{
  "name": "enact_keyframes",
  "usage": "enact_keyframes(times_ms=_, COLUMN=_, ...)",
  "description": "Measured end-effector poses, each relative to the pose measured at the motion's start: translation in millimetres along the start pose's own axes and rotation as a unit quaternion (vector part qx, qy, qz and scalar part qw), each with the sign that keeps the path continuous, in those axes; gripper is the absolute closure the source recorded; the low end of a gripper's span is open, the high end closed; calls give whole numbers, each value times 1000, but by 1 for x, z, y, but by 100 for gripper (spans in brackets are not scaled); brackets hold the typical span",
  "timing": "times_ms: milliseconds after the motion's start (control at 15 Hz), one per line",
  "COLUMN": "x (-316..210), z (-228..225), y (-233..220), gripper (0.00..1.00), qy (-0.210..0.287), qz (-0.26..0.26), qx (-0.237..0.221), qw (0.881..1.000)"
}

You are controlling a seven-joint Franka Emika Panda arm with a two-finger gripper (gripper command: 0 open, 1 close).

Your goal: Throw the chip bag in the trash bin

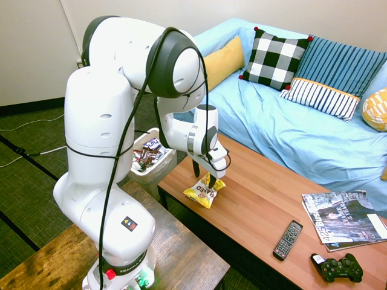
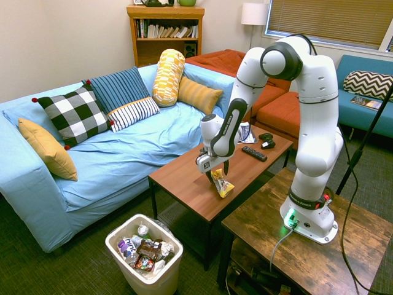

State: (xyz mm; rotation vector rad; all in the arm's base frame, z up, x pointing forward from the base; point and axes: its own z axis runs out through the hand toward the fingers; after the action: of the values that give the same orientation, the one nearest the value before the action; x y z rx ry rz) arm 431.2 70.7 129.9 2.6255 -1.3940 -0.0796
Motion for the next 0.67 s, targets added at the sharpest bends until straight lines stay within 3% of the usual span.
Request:
enact_keyframes(times_ms=67, x=0, z=7, y=-3, gripper=0, qy=-1, qz=4, qx=-3, qw=1000)
enact_keyframes(times_ms=133, x=1, z=13, y=-5, gripper=100, qy=1, qz=10, qx=-8, qw=1000)
enact_keyframes(times_ms=667, x=17, z=33, y=-5, gripper=100, qy=-7, qz=44, qx=-10, qw=999)
